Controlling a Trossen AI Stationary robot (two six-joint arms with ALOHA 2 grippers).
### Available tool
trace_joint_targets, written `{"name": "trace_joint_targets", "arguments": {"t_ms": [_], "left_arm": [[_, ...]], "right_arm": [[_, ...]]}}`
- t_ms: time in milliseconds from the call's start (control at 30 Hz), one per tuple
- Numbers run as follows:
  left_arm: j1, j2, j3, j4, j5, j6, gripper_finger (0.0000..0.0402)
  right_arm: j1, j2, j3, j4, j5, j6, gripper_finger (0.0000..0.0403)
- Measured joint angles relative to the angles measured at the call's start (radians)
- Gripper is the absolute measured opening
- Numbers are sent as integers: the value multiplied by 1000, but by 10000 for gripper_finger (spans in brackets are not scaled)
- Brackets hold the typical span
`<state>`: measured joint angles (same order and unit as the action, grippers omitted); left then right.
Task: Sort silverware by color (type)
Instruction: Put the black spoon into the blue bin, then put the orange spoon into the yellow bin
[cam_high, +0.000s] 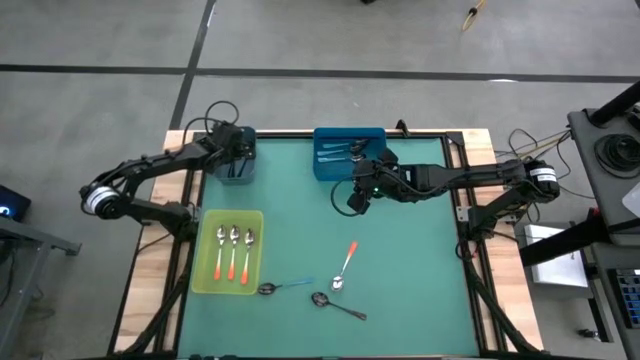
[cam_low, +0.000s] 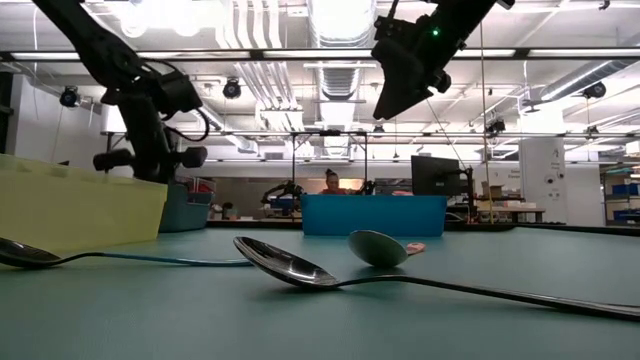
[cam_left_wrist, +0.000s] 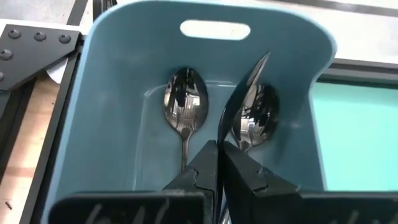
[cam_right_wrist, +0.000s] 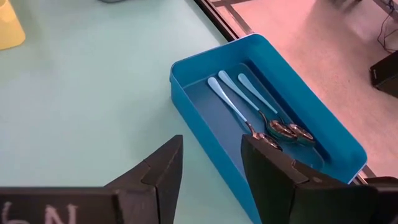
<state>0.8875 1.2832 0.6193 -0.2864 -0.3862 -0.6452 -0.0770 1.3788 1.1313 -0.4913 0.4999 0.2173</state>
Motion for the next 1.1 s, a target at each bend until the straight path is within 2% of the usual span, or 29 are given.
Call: {"name": "trace_joint_targets", "arguments": {"t_ms": [333,600,800,933,1100], "left_arm": [[0,42,0,4,0,-19,5],[0,40,0,18,0,-19,56],[-8,5,8,24,2,52,87],[-44,-46,14,24,3,129,95],[-162,-116,16,26,3,228,96]], "right_arm": [[0,0,0,-1,0,0,157],[0,0,-5,-2,0,0,157],[0,0,-8,-3,0,-2,155],[0,0,-12,-2,-1,-1,153],[0,0,-27,-2,-5,4,151]]}}
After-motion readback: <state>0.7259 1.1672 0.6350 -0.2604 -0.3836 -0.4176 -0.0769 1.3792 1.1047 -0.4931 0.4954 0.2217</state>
